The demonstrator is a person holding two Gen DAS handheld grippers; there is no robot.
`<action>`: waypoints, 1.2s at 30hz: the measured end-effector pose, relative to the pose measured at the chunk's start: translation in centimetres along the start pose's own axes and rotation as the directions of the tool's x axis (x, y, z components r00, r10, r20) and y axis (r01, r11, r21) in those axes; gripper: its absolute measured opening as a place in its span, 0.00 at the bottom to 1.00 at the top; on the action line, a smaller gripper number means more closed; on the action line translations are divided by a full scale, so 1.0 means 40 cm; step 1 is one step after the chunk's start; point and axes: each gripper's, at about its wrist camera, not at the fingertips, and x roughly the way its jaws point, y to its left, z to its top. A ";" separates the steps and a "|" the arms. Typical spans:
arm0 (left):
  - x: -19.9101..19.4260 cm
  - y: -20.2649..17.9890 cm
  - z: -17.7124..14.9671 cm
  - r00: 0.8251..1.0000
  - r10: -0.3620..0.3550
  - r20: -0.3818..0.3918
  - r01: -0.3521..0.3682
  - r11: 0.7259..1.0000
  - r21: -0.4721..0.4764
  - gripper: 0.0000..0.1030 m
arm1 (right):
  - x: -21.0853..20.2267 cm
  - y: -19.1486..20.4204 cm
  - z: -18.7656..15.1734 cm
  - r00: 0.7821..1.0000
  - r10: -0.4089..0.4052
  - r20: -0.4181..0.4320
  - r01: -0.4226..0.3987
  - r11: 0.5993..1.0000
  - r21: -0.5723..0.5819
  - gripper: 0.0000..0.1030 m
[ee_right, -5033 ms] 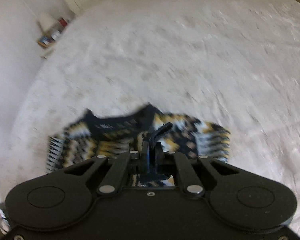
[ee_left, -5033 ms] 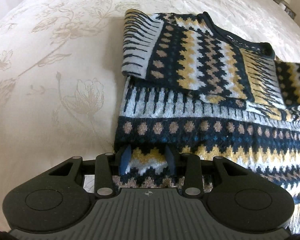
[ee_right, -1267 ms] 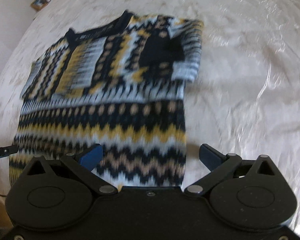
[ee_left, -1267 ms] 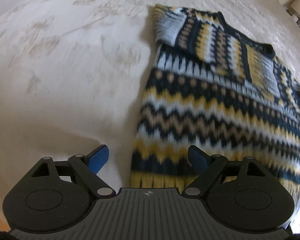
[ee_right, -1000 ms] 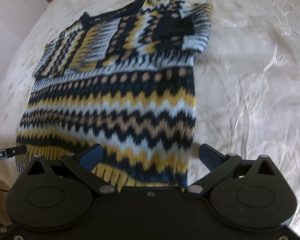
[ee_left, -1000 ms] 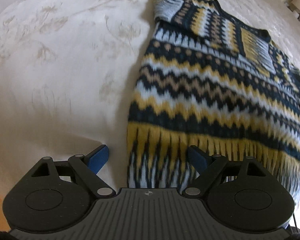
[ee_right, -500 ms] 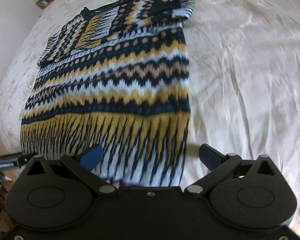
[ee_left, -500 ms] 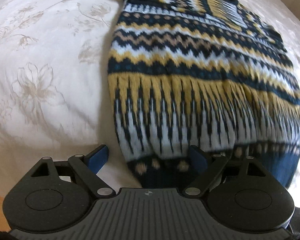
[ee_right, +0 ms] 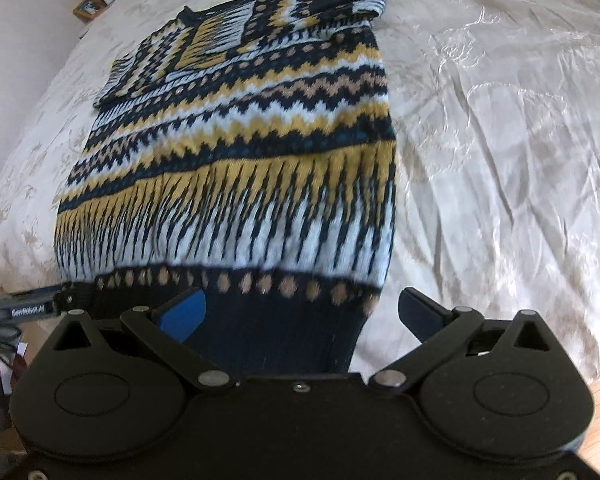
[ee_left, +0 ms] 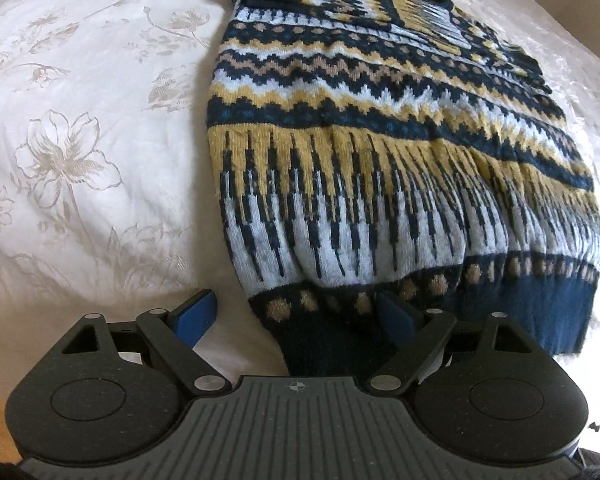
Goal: Fold small clothes
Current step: 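Move both open grippers to the navy ribbed hem of the sweater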
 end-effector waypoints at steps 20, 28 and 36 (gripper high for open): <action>0.019 -0.008 -0.014 0.999 -0.003 0.035 0.004 1.000 -0.005 0.92 | 0.120 -0.028 -0.037 0.994 0.079 -0.082 -0.079 0.997 -0.005 1.00; 0.025 -0.024 -0.029 0.997 0.028 0.079 -0.028 1.000 -0.005 0.96 | 0.138 -0.040 -0.034 0.991 0.100 -0.088 -0.101 0.995 -0.004 1.00; 0.015 -0.019 -0.043 0.997 0.015 0.081 -0.015 1.000 -0.004 0.92 | 0.140 -0.048 -0.041 0.989 0.113 -0.092 -0.117 0.992 -0.043 1.00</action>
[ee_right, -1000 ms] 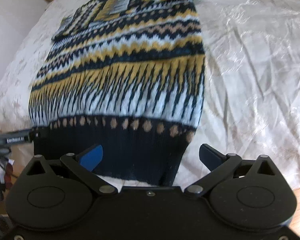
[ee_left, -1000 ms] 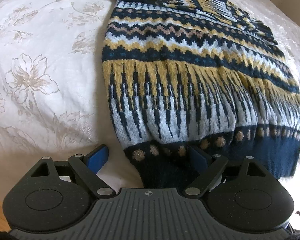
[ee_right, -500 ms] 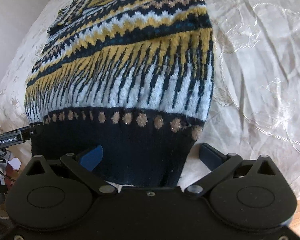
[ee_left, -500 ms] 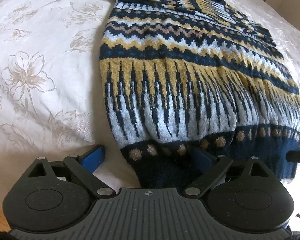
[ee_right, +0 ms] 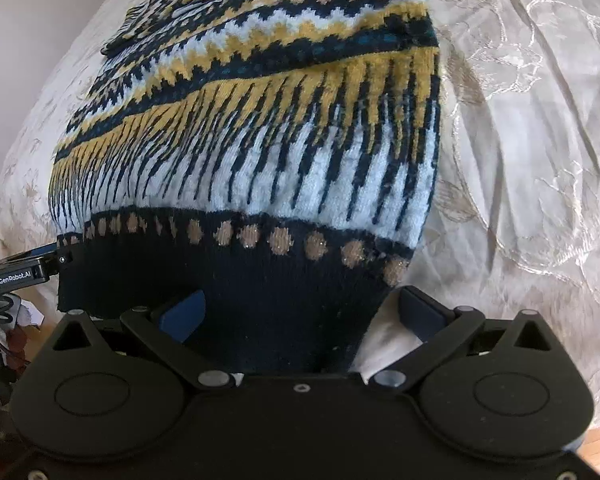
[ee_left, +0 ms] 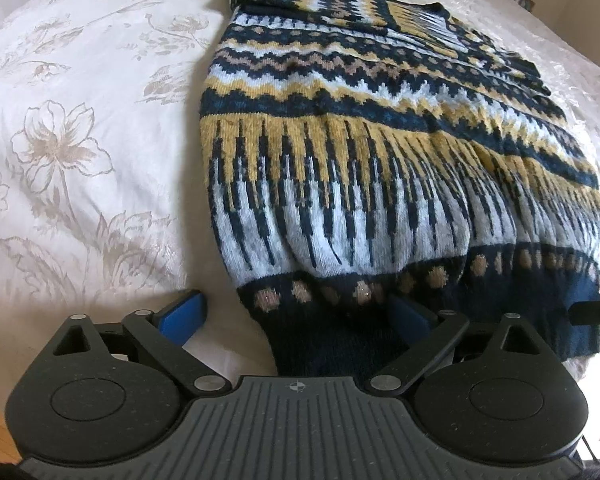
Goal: Fold small clothes
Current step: 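Move both open grippers to the navy ribbed hem of the sweater, then close both grippers on the navy ribbed hem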
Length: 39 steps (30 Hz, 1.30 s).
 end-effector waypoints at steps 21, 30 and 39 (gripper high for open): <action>-0.026 0.012 -0.037 0.986 -0.148 -0.071 0.144 0.988 -0.060 0.57 | -0.010 -0.003 0.000 1.000 0.013 0.010 -0.013 0.999 0.038 0.98; -0.043 0.019 -0.034 0.980 -0.180 -0.085 0.171 0.980 -0.098 0.09 | -0.042 -0.036 -0.007 0.999 0.031 0.022 -0.033 0.996 0.088 0.47; -0.178 0.022 0.037 0.968 -0.249 0.040 0.252 0.957 -0.145 0.07 | -0.149 -0.020 0.019 0.981 0.187 0.060 -0.193 0.975 0.108 0.13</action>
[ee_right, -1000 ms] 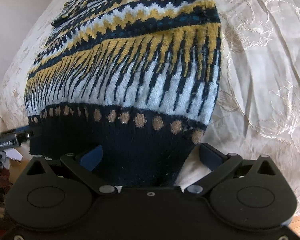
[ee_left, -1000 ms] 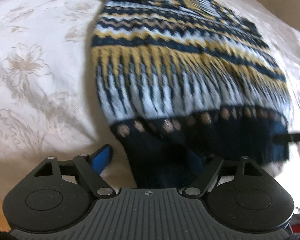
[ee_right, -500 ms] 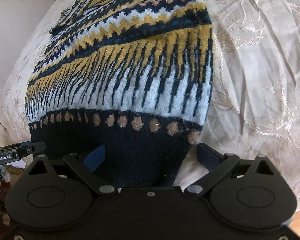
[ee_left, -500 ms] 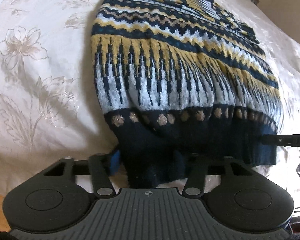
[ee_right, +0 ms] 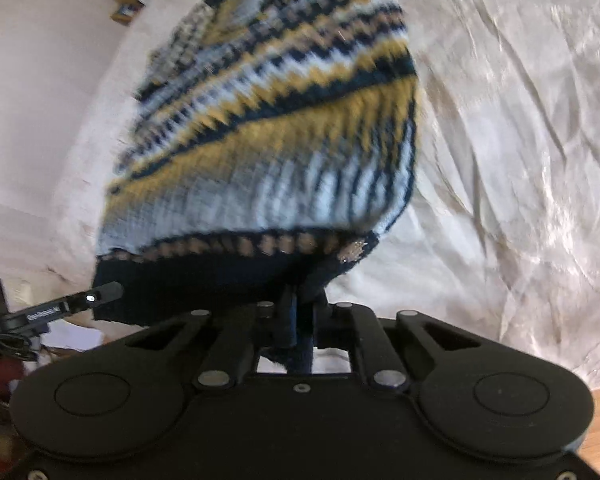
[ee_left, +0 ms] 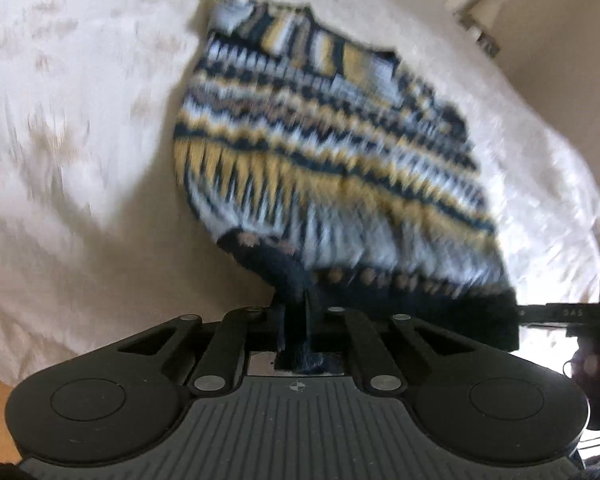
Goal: Fold small clothes
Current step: 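Close both grippers on the navy ribbed hem, then lift the hem with both grippers and fold it over toward the collar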
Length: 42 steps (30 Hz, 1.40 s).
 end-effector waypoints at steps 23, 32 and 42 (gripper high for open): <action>0.032 -0.077 0.541 0.922 0.050 0.384 -0.001 0.992 -0.128 0.07 | -0.054 0.042 0.571 0.924 0.210 0.320 -0.212 0.977 -0.029 0.13; 0.114 -0.040 0.690 0.929 0.093 0.358 -0.050 0.991 -0.128 0.06 | 0.037 0.025 0.709 0.937 0.125 0.325 -0.148 0.988 0.044 0.13; 0.231 0.014 0.796 0.970 0.071 0.232 -0.074 0.997 0.002 0.07 | 0.099 -0.012 0.781 0.925 -0.070 0.374 -0.019 0.973 0.228 0.21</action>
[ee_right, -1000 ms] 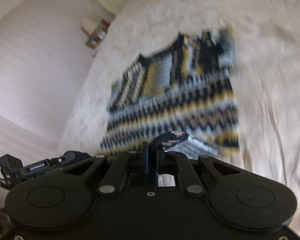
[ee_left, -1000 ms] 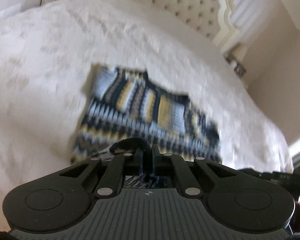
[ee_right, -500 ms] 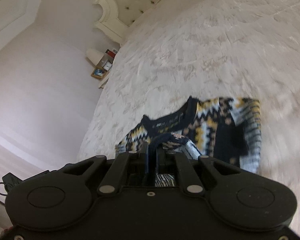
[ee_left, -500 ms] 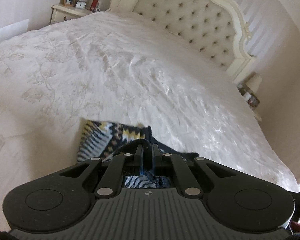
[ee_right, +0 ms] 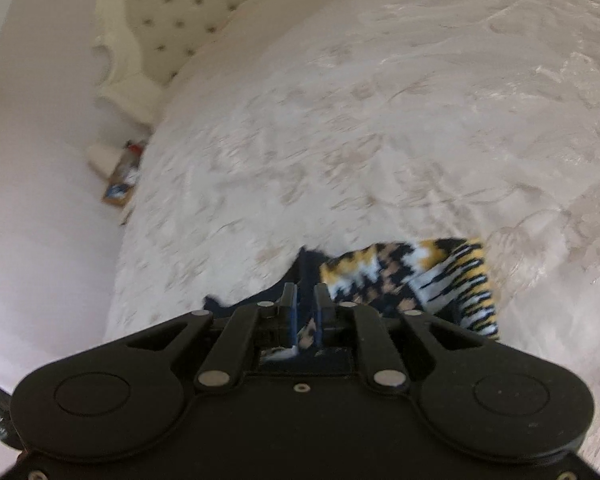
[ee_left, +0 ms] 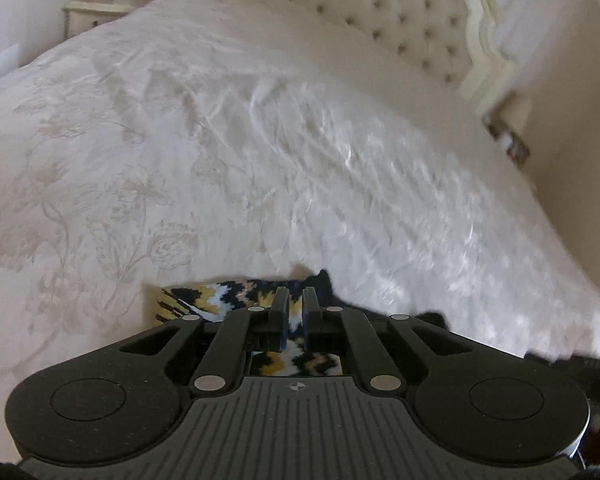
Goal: Fold small clothes
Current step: 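Lift the hem with both grippers and fold it over toward the collar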
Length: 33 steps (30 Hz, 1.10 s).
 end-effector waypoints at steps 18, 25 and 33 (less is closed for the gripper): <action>-0.003 0.036 -0.231 0.971 0.062 -0.229 -0.001 0.966 0.259 0.24 | -0.032 0.020 -0.197 0.954 -0.279 -0.109 0.215 0.890 -0.402 0.61; 0.089 0.018 -0.191 0.969 0.067 -0.239 0.003 0.960 0.281 0.25 | 0.032 0.044 -0.217 0.940 -0.304 -0.157 0.180 0.830 -0.528 0.65; 0.209 0.020 -0.054 0.970 0.073 -0.232 -0.021 0.975 0.219 0.25 | 0.143 0.090 -0.084 0.965 -0.227 -0.127 0.141 0.866 -0.480 0.68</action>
